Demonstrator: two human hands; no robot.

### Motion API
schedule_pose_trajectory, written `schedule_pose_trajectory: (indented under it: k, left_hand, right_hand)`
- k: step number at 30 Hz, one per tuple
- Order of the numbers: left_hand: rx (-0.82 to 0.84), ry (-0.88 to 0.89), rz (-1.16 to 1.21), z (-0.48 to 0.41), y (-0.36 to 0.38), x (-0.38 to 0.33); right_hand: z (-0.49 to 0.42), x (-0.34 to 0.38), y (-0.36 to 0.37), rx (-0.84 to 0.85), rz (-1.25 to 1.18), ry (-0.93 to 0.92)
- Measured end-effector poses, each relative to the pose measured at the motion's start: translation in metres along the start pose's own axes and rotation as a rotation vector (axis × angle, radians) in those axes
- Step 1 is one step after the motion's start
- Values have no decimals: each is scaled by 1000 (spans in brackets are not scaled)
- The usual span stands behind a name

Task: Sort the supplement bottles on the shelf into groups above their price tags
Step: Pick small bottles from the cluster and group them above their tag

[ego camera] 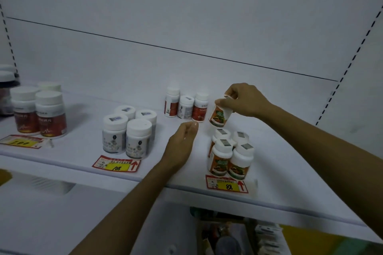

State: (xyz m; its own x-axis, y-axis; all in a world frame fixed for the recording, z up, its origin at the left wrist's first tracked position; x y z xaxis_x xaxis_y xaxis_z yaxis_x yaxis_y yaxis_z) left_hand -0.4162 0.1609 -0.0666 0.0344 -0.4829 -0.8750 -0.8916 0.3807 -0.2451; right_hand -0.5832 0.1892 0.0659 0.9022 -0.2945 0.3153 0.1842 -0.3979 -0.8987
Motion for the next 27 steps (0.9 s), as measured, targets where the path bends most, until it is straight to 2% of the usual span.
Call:
schedule_pose_trajectory:
  k: [6, 14, 27]
  left_hand:
    - [-100, -183, 202, 5, 30, -17]
    - [-137, -124, 39, 21, 40, -14]
    - [-106, -151, -88, 22, 44, -12]
  right_hand:
    - [-17, -20, 12, 79, 2, -35]
    - [-21, -32, 53, 355, -51, -96]
    - [-25, -32, 56, 477, -67, -209]
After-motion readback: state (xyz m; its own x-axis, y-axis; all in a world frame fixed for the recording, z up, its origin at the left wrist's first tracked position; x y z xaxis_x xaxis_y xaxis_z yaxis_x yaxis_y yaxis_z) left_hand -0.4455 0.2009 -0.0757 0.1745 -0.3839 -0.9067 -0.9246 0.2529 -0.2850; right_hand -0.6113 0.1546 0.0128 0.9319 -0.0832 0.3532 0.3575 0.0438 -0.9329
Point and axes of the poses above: each hand's wrist, its own z-axis away from the middle knuckle, its own y-axis out of the palm, x = y × z, the point moved 4 cm from there along -z, towards the middle knuckle, and after that the axes turned 10 degrees about y, right-handed, at the moved point
